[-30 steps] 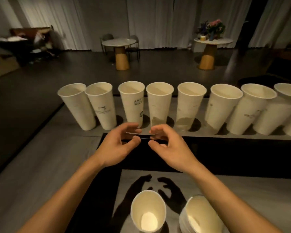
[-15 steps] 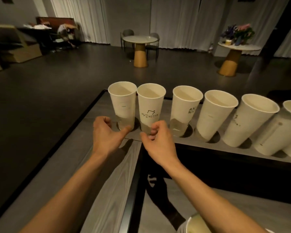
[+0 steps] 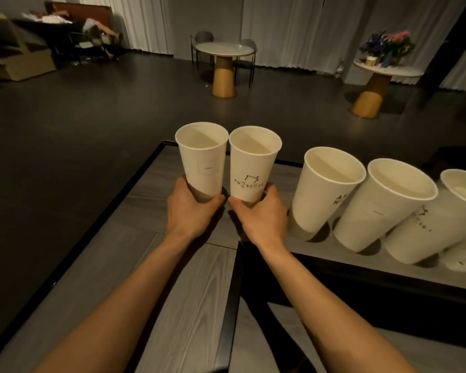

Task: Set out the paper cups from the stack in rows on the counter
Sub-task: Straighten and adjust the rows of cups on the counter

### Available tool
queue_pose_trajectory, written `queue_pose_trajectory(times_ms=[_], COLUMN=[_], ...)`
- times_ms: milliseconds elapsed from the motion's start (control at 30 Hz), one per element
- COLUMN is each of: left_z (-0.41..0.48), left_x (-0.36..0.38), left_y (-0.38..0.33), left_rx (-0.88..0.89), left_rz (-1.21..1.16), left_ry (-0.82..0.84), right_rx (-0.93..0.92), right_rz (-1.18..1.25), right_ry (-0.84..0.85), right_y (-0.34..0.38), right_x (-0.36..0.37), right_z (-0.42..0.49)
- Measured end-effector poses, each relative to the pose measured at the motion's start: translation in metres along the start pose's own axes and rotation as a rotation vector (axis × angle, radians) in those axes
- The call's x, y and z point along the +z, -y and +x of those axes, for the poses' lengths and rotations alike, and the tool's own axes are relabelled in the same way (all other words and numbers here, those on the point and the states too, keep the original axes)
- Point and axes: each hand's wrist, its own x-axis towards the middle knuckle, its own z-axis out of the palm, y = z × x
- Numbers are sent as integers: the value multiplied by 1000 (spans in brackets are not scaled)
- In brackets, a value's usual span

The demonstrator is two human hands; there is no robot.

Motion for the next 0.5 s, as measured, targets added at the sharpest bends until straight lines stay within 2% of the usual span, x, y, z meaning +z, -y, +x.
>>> queue_pose_trajectory(times_ms=[500], left_z=[125], left_x=[52], left_y=[1], left_rx=[17], left_rz=[44], left_ry=[4], right_rx=[-33], right_rz=[-56], right_ry=[-178], right_y=[15], right_x=[55], right_z=[118])
